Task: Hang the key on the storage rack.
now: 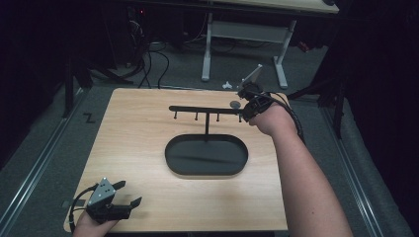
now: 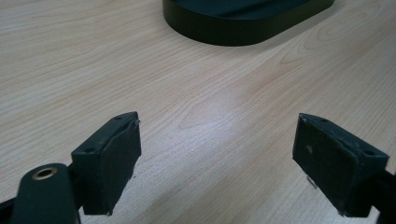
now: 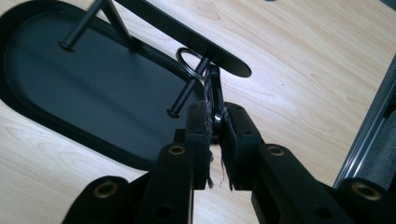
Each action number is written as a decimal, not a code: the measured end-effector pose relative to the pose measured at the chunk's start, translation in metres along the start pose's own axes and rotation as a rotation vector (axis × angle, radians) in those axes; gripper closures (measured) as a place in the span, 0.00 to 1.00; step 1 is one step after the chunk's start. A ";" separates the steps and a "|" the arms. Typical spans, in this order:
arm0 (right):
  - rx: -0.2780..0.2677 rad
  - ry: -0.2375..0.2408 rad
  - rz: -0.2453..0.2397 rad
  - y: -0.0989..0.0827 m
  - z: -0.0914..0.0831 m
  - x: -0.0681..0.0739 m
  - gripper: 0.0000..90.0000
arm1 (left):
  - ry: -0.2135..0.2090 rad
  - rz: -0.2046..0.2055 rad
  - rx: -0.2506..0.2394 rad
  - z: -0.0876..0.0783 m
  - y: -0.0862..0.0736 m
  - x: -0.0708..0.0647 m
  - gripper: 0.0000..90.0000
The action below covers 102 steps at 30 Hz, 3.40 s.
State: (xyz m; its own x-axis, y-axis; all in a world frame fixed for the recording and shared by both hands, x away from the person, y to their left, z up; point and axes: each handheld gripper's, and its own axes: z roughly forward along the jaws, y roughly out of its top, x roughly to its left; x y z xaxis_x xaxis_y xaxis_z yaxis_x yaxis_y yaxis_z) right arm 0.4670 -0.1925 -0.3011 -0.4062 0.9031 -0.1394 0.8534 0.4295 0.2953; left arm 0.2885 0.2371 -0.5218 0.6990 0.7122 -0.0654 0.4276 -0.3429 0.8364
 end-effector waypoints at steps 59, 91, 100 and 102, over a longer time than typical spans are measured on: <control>0.016 0.087 0.055 -0.057 0.044 0.006 0.78 | -0.007 0.003 0.006 0.001 0.000 -0.002 0.18; -0.474 0.004 0.176 -0.227 0.131 0.043 0.54 | 0.036 0.009 0.019 0.004 0.001 -0.004 0.17; -0.551 0.077 0.101 -0.250 0.144 0.059 0.40 | 0.087 -0.033 0.008 0.005 0.001 -0.004 0.17; -0.535 0.085 0.099 -0.252 0.147 0.061 0.38 | 0.092 -0.029 0.004 0.005 0.002 -0.005 0.17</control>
State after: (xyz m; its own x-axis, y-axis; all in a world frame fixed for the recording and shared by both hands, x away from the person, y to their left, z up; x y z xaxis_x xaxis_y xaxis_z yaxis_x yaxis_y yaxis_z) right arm 0.2754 -0.2452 -0.5232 -0.3761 0.9264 -0.0162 0.6127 0.2618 0.7457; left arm 0.2892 0.2296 -0.5222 0.6306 0.7751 -0.0394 0.4492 -0.3231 0.8330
